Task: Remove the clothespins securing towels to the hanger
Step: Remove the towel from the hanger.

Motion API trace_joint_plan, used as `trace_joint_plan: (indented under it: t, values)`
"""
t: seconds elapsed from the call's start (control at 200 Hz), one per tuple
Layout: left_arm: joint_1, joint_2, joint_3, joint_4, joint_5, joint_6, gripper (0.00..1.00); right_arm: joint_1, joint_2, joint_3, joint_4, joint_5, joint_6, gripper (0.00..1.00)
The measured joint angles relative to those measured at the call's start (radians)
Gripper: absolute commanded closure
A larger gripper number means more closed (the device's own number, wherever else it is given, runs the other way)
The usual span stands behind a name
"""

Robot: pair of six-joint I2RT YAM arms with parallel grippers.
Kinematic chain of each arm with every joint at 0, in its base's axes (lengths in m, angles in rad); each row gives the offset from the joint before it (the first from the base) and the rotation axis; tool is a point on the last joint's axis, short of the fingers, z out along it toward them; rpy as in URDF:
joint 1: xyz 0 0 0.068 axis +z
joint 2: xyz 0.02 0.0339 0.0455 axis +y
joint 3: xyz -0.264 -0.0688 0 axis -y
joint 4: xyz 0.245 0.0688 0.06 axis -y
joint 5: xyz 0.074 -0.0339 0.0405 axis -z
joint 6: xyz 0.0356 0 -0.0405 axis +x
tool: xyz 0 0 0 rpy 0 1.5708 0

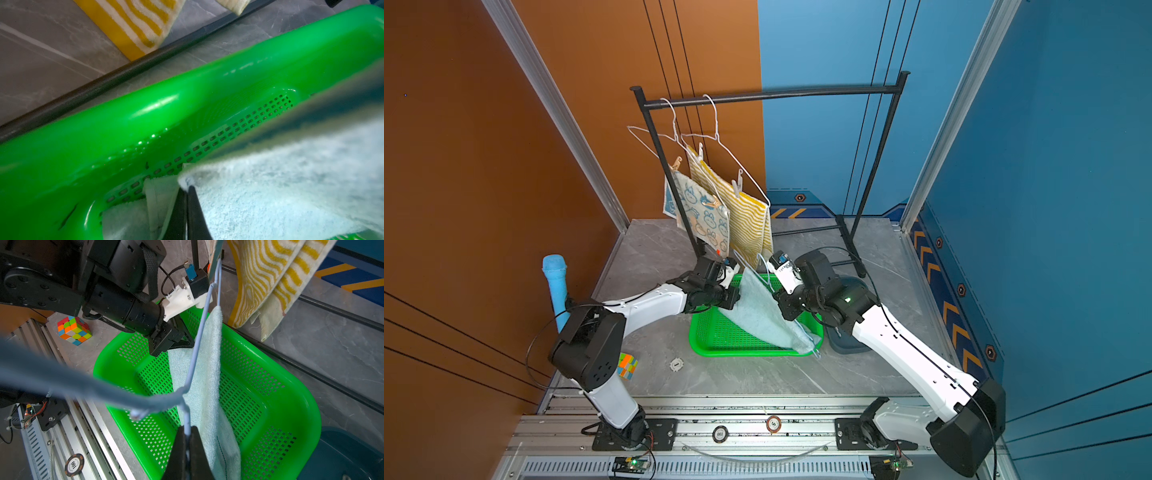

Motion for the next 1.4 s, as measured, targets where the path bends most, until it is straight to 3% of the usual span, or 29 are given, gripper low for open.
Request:
trace_joint_plan:
  t: [0.16, 0.841, 1.401]
  values:
    - [-0.017, -0.063, -0.007, 0.0, -0.001, 0.032, 1.0, -0.001, 0.0, 0.0, 0.0, 0.01, 0.0, 1.0]
    - [-0.069, -0.578, -0.118, 0.09, 0.031, 0.179, 1.0, -0.005, 0.0, 0.0, -0.002, 0.053, 0.022, 1.0]
    - [-0.068, -0.688, 0.074, 0.195, 0.106, 0.16, 1.0, -0.005, 0.014, 0.0, -0.002, 0.078, 0.026, 1.0]
